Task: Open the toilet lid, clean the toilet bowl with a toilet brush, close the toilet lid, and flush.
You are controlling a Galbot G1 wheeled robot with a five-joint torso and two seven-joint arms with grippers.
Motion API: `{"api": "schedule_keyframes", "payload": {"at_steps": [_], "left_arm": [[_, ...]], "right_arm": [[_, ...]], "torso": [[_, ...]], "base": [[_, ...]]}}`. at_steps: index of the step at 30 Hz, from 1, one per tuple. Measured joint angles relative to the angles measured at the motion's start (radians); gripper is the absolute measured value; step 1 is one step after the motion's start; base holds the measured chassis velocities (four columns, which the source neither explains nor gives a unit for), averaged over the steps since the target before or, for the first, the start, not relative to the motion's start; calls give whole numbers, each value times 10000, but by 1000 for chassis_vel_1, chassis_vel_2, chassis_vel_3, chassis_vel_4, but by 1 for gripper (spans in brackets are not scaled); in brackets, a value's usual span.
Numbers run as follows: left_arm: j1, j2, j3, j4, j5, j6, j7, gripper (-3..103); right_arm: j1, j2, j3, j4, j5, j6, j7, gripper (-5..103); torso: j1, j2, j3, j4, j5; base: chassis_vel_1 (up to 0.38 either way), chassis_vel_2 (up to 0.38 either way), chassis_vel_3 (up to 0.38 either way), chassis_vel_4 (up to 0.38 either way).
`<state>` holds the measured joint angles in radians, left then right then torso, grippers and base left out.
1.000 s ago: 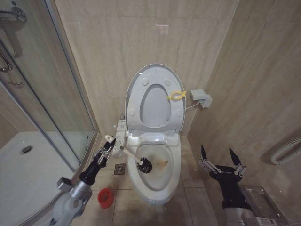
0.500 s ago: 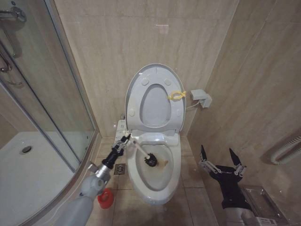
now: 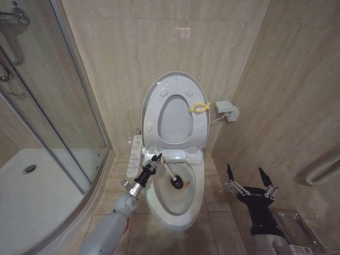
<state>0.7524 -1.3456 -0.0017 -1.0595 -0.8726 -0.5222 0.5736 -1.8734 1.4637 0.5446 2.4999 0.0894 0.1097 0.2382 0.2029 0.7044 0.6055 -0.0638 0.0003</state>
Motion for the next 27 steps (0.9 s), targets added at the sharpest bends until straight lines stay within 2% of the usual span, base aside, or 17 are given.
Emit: {"api": "schedule_keyframes", "payload": {"at_steps": [3,6,12,17,21,24,27], "left_arm": [[-357,-401,284,365,86,-288,-498,20],[-456,-678,317,379,86,-362,-717,20],[-537,-963,369,421,20,-375,-827,20],[-538,-1208,258,1108,129,-429,-611,20],[-151,-918,230,948,672,-380,-785,20],[145,-510,180,426,1625,-370,-1043,20],[183,-420,67,324,2455,-577,-1328,20]], "right_arm": [[0,0,0,0,0,0,0,100],[0,0,0,0,0,0,0,100],[0,0,0,0,0,0,0,100],[0,0,0,0,0,0,0,100],[0,0,0,0,0,0,0,100],[0,0,-1,0,0,0,0,100],[0,0,0,0,0,0,0,100]], "torso": [[0,0,0,-2,0],[0,0,0,-4,-1],[0,1,0,-3,0],[1,1,0,-4,-2],[0,1,-1,3,-4],[-1,2,-1,1,-5],[-1,2,-1,-5,-4]], "base": [[0,0,0,0],[0,0,0,0],[0,0,0,0],[0,0,0,0],[0,0,0,0],[0,0,0,0],[0,0,0,0]]}}
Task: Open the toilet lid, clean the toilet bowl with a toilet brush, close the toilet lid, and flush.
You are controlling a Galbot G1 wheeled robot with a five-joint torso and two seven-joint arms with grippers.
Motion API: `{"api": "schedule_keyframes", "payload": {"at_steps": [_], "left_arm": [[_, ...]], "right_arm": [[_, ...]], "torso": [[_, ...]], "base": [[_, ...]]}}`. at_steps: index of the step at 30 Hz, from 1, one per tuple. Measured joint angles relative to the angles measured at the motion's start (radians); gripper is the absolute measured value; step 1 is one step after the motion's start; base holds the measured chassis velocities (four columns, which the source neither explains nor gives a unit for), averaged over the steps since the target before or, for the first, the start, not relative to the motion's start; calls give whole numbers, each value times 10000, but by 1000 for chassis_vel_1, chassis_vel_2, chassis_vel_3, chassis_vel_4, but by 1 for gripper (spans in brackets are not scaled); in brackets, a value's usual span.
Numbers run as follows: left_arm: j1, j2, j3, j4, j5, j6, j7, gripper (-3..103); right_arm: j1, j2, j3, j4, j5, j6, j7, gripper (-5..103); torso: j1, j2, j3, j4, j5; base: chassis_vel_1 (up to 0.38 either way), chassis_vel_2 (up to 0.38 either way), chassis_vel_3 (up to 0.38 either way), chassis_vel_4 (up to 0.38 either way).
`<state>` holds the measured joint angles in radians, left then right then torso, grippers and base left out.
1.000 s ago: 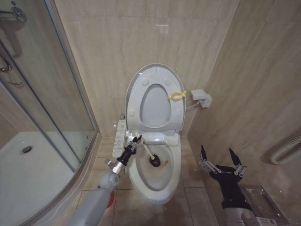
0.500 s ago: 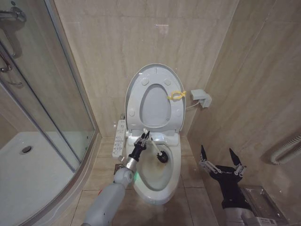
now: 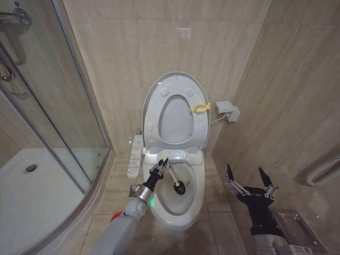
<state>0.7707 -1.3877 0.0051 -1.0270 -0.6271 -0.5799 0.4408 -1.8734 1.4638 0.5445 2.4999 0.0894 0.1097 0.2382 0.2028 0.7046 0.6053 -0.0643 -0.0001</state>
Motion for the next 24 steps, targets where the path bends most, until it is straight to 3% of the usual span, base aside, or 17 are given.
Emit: {"api": "schedule_keyframes", "payload": {"at_steps": [5,8,10,12,17,24], "left_arm": [[77,-103,-37,-153,562,-16,-822,20],[154,-248,23,-265,284,220,-1324,20],[146,-509,57,-297,-725,263,-1682,20],[-24,-915,44,-128,-1669,-63,-1870,20],[-500,-1572,-184,536,-1986,-833,-1853,20],[-343,-1640,-98,844,-1575,-643,-1895,20]], "right_arm": [[0,0,0,0,-1,0,0,100],[0,0,0,0,0,0,0,100],[0,0,0,0,0,0,0,100],[0,0,0,0,0,0,0,100],[0,-1,1,0,0,0,0,100],[0,0,0,0,0,0,0,100]], "torso": [[1,0,1,1,0],[1,0,1,2,0],[1,0,1,6,4],[1,-1,1,3,3],[1,-1,1,-1,3],[1,0,1,1,1]], "base": [[0,0,0,0],[0,0,0,0],[0,0,0,0],[0,0,0,0],[0,0,0,0],[0,0,0,0]]}}
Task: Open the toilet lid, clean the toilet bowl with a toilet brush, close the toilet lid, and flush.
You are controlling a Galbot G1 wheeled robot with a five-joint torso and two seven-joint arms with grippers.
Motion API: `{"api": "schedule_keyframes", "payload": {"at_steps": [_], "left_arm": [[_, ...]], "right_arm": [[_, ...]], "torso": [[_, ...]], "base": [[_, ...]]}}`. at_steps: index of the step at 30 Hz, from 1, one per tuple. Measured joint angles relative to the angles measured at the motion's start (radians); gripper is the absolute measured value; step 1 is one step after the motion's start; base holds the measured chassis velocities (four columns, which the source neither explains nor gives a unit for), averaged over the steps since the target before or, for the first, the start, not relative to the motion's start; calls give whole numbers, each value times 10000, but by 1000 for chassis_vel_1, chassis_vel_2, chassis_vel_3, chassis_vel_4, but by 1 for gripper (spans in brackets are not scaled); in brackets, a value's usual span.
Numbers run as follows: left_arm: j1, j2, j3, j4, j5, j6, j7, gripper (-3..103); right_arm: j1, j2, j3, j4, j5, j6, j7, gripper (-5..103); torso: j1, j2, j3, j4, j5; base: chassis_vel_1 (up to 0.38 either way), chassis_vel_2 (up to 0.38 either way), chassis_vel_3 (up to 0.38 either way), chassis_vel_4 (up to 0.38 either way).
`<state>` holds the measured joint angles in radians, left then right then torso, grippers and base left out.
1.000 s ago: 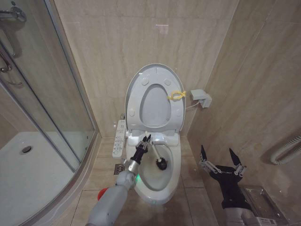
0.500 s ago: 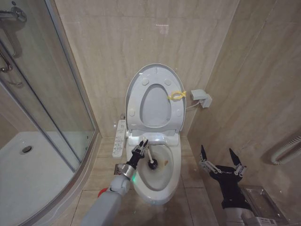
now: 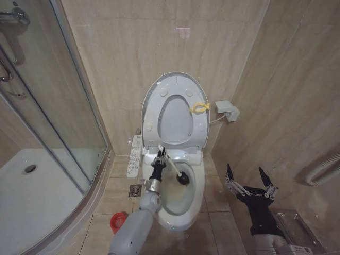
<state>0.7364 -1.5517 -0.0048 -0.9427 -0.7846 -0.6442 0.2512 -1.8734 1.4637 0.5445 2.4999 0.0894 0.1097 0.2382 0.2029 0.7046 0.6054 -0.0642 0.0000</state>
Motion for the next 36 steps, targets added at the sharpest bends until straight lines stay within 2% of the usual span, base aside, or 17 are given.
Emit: {"api": "schedule_keyframes", "payload": {"at_steps": [2,3,5,8,9,10,11,12,13,15,16,18,25,27,29,34,36], "left_arm": [[242,166,-92,-56,795,229,-232,20],[242,166,-92,-56,795,229,-232,20],[369,405,-227,-180,1621,351,-414,20],[357,534,-282,-346,1848,390,-753,20],[256,430,-343,-293,1794,142,-925,20],[60,196,-473,-29,1721,-344,-971,20],[60,196,-473,-29,1721,-344,-971,20],[-200,-91,-620,268,1549,-821,-951,20],[-322,-237,-638,360,1292,-968,-930,20],[-441,-500,-568,401,447,-944,-852,20],[-441,-500,-568,401,447,-944,-852,20],[-510,-563,-534,380,-198,-753,-690,20],[-62,-562,-524,131,-449,-365,-588,20],[84,-527,-496,118,-460,-277,-535,20],[322,-413,-520,125,-560,-172,-508,20],[615,-401,-566,124,-621,-254,-501,20],[624,-508,-596,6,-756,-407,-497,20]], "right_arm": [[0,0,1,0,0,0,0,100],[0,0,1,0,0,0,0,100],[0,0,1,0,0,0,0,100],[0,0,1,0,0,0,0,100],[0,0,1,0,0,0,0,100],[0,-1,1,0,0,0,0,100],[0,-1,1,0,0,0,0,100],[0,0,0,0,0,0,0,100],[0,0,0,0,0,0,0,100],[0,0,0,0,0,0,0,100],[0,0,0,0,0,0,0,100],[0,0,1,0,0,0,1,100],[0,-1,0,0,0,0,0,100],[0,0,0,0,0,0,0,100],[0,0,3,0,-1,0,1,100],[0,0,1,0,0,0,0,100],[0,0,1,0,0,0,0,100]], "torso": [[0,0,0,5,0],[0,0,0,5,0],[-1,1,-1,7,0],[-1,0,0,4,0],[-1,0,1,5,2],[0,-1,3,4,-2],[0,-1,3,4,-2],[0,-1,1,-4,-2],[0,-1,1,-5,1],[1,-2,4,1,-3],[1,-2,4,1,-3],[0,-1,1,-1,1],[0,-1,1,4,-1],[1,-1,1,-2,-2],[0,-1,0,6,3],[-1,0,-1,8,2],[0,0,0,0,-1]], "base": [[0,0,0,0],[0,0,0,0],[0,0,0,0],[0,0,0,0],[0,0,0,0],[0,0,0,0],[0,0,0,0],[0,0,0,0],[0,0,0,0],[0,0,0,0],[0,0,0,0],[0,0,0,0],[0,0,0,0],[0,0,0,0],[0,0,0,0],[0,0,0,0],[0,0,0,0]]}}
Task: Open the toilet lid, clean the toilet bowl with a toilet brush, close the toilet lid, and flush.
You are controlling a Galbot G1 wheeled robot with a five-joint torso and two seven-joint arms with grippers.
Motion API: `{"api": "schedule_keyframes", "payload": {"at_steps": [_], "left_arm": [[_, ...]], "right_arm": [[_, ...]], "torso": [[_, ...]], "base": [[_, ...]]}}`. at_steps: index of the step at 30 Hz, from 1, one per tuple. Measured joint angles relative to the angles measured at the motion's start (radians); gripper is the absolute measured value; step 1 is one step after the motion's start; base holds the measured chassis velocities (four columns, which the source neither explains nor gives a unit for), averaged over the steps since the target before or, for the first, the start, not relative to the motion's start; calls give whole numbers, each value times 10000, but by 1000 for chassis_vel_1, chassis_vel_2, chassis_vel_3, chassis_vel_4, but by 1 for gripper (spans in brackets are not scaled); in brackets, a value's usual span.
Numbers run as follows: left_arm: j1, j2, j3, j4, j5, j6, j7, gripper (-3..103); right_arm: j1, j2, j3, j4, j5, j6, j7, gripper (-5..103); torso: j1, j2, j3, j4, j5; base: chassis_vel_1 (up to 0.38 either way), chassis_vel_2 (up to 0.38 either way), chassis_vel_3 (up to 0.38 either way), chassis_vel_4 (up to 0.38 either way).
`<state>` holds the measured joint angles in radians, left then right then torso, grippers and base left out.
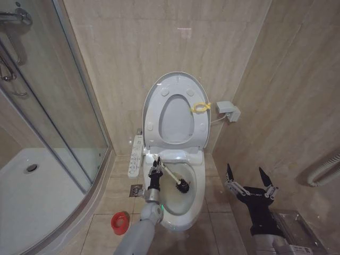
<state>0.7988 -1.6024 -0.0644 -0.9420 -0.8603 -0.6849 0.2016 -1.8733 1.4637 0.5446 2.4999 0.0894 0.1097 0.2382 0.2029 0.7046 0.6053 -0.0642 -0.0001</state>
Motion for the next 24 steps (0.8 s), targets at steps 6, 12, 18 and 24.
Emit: {"api": "schedule_keyframes", "payload": {"at_steps": [6,12,18,24], "left_arm": [[-290,-67,-36,-27,-12,-190,41,20],[-65,12,-52,480,2365,-223,1077,20],[314,821,-6,202,3583,-206,1896,20],[535,1719,575,-917,2817,492,1792,20]], "right_arm": [[0,0,0,0,0,0,0,100],[0,-1,0,0,0,0,0,100],[-1,0,1,0,0,0,1,100],[0,0,-1,0,0,0,0,100]], "torso": [[0,0,0,-5,0],[-4,8,-6,10,9],[-2,0,3,11,-5],[5,-5,6,-3,-5]], "base": [[0,0,0,0],[0,0,0,0],[0,0,0,0],[0,0,0,0]]}}
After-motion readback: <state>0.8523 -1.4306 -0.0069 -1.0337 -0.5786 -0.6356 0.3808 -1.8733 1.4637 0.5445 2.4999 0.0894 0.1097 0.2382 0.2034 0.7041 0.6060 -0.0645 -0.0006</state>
